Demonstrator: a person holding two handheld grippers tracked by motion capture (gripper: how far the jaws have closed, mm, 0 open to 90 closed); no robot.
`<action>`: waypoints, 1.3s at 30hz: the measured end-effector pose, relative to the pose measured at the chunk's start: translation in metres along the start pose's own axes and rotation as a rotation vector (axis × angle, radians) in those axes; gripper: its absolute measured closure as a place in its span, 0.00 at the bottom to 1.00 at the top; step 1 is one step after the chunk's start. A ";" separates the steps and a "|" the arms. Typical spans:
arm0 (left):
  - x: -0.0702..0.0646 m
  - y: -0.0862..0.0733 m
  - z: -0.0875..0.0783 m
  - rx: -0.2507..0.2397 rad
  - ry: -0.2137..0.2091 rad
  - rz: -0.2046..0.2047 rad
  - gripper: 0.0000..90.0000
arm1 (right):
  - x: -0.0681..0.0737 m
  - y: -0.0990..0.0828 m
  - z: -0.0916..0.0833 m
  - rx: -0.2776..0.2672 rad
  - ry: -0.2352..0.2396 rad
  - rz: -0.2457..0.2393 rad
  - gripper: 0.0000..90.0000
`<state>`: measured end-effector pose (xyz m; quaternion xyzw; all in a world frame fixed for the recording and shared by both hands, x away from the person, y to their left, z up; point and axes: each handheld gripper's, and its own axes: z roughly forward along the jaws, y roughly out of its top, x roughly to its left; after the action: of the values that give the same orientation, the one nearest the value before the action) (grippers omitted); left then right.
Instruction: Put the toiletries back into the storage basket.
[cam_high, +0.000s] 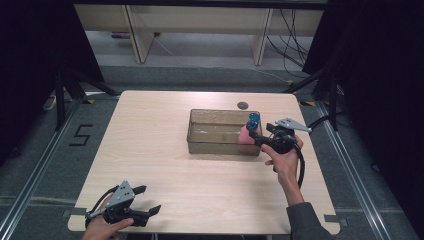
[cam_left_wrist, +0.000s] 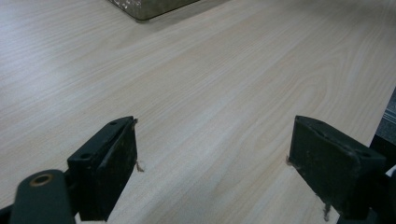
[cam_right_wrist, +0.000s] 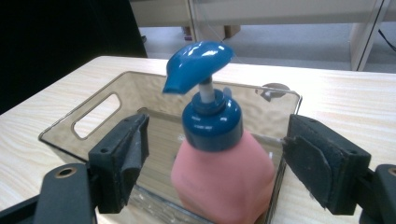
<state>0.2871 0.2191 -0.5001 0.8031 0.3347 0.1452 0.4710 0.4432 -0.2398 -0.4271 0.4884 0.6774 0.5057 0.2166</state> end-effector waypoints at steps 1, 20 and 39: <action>0.000 0.000 0.000 -0.001 0.001 0.000 0.16 | -0.001 0.000 -0.001 0.006 -0.005 -0.021 0.25; 0.000 0.000 0.000 0.006 -0.007 -0.001 0.16 | 0.024 -0.013 -0.014 0.007 0.075 -0.014 0.24; 0.000 0.000 0.000 0.007 0.000 -0.006 0.16 | 0.048 -0.031 -0.025 -0.002 0.148 -0.034 0.24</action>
<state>0.2867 0.2192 -0.5001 0.8037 0.3378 0.1425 0.4687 0.3896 -0.2096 -0.4356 0.4376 0.6992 0.5375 0.1751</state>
